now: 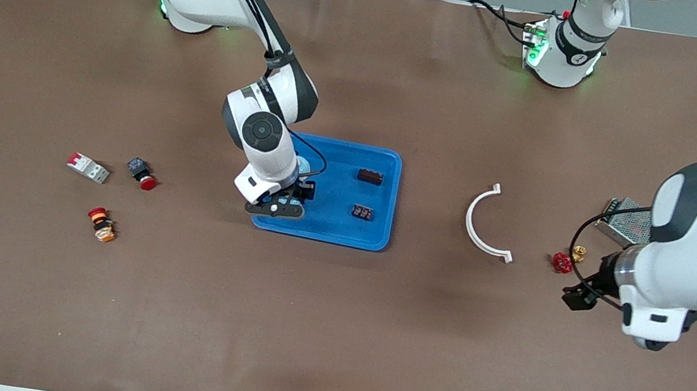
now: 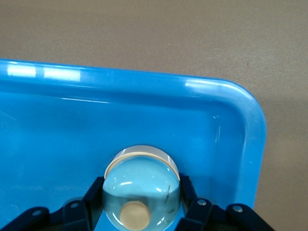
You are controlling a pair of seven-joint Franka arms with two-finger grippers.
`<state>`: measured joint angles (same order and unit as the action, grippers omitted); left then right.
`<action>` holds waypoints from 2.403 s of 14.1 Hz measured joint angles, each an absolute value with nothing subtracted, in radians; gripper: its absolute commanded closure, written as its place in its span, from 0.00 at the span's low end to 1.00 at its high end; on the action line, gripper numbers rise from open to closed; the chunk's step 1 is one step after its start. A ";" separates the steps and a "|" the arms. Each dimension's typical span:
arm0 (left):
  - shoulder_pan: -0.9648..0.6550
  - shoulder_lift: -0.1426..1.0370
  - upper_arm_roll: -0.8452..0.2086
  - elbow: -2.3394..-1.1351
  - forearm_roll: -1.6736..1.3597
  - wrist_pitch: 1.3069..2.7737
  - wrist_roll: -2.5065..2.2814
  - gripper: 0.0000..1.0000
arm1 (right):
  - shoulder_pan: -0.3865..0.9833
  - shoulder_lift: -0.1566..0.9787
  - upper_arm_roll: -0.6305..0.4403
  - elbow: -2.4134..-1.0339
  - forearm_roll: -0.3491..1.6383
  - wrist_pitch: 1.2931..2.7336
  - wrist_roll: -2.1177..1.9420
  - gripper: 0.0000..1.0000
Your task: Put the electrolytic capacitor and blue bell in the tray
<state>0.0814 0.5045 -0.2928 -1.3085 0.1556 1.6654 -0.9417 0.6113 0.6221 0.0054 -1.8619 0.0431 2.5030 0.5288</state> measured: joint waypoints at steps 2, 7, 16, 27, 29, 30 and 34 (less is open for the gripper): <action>0.072 0.463 -0.259 -1.314 0.133 1.644 -0.866 0.00 | 0.611 0.622 0.005 -1.862 0.043 2.502 0.529 0.00; 0.022 0.346 -0.141 -1.378 0.047 1.630 -0.669 0.00 | 0.611 0.608 0.000 -1.858 0.043 2.470 0.529 0.00; 0.015 0.110 -0.111 -1.570 0.033 1.607 -0.494 0.00 | 0.612 0.286 -0.002 -1.831 0.043 2.029 0.529 0.00; -0.043 -0.081 0.009 -1.772 -0.012 1.716 -0.284 0.00 | 0.351 -0.029 -0.028 -1.658 0.043 1.507 0.247 0.00; -0.048 -0.081 0.016 -1.757 -0.014 1.720 -0.187 0.00 | 0.288 -0.028 -0.029 -1.633 0.041 1.498 0.212 0.00; -0.050 -0.082 0.016 -1.752 -0.014 1.720 -0.111 0.00 | 0.259 -0.027 -0.029 -1.625 0.041 1.498 0.186 0.00; -0.051 -0.083 0.024 -1.719 -0.040 1.720 0.144 0.00 | 0.115 -0.024 -0.031 -1.584 0.037 1.498 0.078 0.00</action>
